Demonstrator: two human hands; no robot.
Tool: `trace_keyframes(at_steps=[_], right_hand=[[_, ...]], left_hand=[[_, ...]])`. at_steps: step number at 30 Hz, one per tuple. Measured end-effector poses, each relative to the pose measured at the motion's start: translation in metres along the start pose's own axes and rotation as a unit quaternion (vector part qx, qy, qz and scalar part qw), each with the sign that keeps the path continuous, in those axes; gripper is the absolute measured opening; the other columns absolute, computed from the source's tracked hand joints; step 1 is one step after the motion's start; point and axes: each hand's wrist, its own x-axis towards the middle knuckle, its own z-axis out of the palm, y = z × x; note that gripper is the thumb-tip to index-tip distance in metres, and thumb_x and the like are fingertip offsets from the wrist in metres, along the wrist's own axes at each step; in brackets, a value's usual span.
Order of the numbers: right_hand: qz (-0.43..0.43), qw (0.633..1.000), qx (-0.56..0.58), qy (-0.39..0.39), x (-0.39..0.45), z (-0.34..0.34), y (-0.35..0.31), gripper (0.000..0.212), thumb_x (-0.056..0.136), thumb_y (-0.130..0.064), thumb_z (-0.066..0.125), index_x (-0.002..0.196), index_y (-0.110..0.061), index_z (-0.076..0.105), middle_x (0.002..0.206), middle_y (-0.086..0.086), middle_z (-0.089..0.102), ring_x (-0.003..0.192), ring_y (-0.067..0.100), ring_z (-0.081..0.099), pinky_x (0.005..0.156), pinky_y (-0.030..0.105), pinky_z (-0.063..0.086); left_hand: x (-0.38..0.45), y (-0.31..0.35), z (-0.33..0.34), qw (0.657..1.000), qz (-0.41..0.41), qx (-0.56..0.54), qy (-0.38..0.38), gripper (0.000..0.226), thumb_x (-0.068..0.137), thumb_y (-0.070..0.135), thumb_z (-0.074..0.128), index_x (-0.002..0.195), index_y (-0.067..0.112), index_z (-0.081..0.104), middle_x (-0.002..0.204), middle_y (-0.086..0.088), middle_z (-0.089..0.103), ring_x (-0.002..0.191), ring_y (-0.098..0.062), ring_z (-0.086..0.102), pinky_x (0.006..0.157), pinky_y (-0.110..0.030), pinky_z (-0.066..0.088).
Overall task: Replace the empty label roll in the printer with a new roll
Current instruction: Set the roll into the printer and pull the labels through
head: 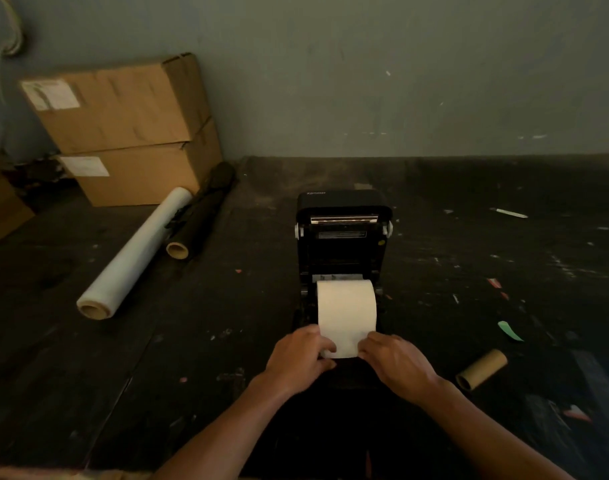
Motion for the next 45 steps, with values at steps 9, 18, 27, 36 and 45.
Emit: trace_keyframes(at_steps=[9, 18, 27, 36, 45], right_hand=[[0.003, 1.000, -0.011, -0.015, -0.002, -0.005, -0.004, 0.025, 0.098, -0.028, 0.040, 0.111, -0.018, 0.059, 0.113, 0.002, 0.059, 0.096, 0.016, 0.060, 0.090, 0.033, 0.047], [0.003, 1.000, 0.004, -0.028, -0.001, -0.006, -0.003, 0.026, 0.099, -0.030, 0.040, 0.115, -0.020, 0.058, 0.117, 0.000, 0.057, 0.100, 0.013, 0.058, 0.093, 0.030, 0.045], [0.000, 0.999, -0.035, 0.018, -0.005, 0.000, 0.003, 0.028, 0.096, -0.039, 0.040, 0.115, -0.025, 0.056, 0.118, -0.003, 0.053, 0.097, 0.009, 0.056, 0.089, 0.026, 0.044], [0.005, 0.998, -0.065, 0.004, -0.008, -0.001, 0.002, 0.025, 0.096, -0.028, 0.045, 0.117, -0.022, 0.057, 0.121, 0.000, 0.052, 0.101, 0.011, 0.055, 0.093, 0.026, 0.041], [0.038, 0.994, -0.103, -0.021, -0.014, -0.004, -0.004, 0.026, 0.091, -0.019, 0.054, 0.117, -0.018, 0.054, 0.119, 0.004, 0.053, 0.098, 0.015, 0.056, 0.091, 0.029, 0.043]], left_hand=[[-0.002, -0.016, 0.006, 0.995, 0.080, 0.063, 0.023, 0.024, 0.094, 0.034, 0.052, 0.098, 0.020, 0.072, 0.095, 0.004, 0.053, 0.084, -0.013, 0.056, 0.069, -0.033, 0.049], [-0.001, -0.005, -0.001, 0.975, 0.151, 0.162, 0.006, 0.024, 0.095, 0.018, 0.047, 0.094, 0.007, 0.068, 0.100, -0.006, 0.055, 0.084, -0.020, 0.054, 0.059, -0.034, 0.043], [-0.003, -0.002, 0.005, 0.988, 0.084, 0.130, 0.028, 0.022, 0.092, 0.021, 0.050, 0.090, 0.009, 0.068, 0.096, -0.003, 0.054, 0.082, -0.020, 0.055, 0.064, -0.038, 0.049], [-0.007, -0.003, 0.013, 0.993, 0.058, 0.087, 0.056, 0.016, 0.091, 0.022, 0.054, 0.092, 0.013, 0.067, 0.100, 0.001, 0.054, 0.080, -0.015, 0.056, 0.067, -0.033, 0.052], [-0.008, 0.001, 0.017, 0.992, 0.034, 0.101, 0.065, 0.018, 0.090, 0.015, 0.051, 0.088, 0.007, 0.067, 0.098, -0.003, 0.057, 0.081, -0.021, 0.059, 0.071, -0.041, 0.053]])
